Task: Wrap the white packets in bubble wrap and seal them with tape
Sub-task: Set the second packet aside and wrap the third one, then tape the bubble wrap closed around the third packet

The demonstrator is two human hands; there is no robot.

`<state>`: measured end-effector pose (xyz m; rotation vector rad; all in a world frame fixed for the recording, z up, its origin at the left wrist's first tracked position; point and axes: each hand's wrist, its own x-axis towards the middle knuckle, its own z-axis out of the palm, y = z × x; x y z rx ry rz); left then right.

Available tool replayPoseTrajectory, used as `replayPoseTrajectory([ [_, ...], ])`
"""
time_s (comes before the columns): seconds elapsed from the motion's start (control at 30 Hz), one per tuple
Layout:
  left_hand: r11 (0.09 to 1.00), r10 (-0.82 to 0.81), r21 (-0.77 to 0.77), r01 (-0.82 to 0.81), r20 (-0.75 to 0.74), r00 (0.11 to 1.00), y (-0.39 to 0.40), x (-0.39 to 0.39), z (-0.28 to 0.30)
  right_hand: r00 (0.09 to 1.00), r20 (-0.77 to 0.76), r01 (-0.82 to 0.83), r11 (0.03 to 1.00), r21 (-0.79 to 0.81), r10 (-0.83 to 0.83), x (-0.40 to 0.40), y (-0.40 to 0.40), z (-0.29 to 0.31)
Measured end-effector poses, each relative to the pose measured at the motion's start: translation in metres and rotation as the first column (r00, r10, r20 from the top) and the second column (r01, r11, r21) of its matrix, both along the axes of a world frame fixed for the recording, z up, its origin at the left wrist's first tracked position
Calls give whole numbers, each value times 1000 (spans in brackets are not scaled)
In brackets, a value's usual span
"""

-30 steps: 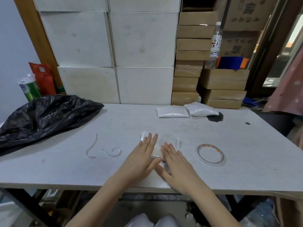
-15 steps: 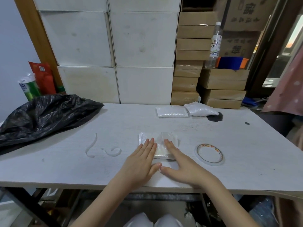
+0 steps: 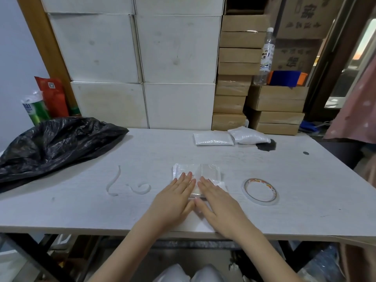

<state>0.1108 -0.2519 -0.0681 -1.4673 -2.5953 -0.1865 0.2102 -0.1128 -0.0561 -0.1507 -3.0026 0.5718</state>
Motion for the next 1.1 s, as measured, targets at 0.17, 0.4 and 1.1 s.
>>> replayPoseTrajectory([
  [0.17, 949, 56, 264, -170, 391, 919, 8, 6, 13, 995, 52, 103, 797, -594, -90, 0, 15, 11],
  [0.4, 909, 196, 306, -283, 284, 938, 12, 10, 28, 932, -103, 114, 553, -825, -346, -6, 23, 6],
  [1.1, 891, 228, 381, -247, 94, 969, 29, 8, 27, 811, -462, 156, 895, -419, -358, 42, 75, 17],
])
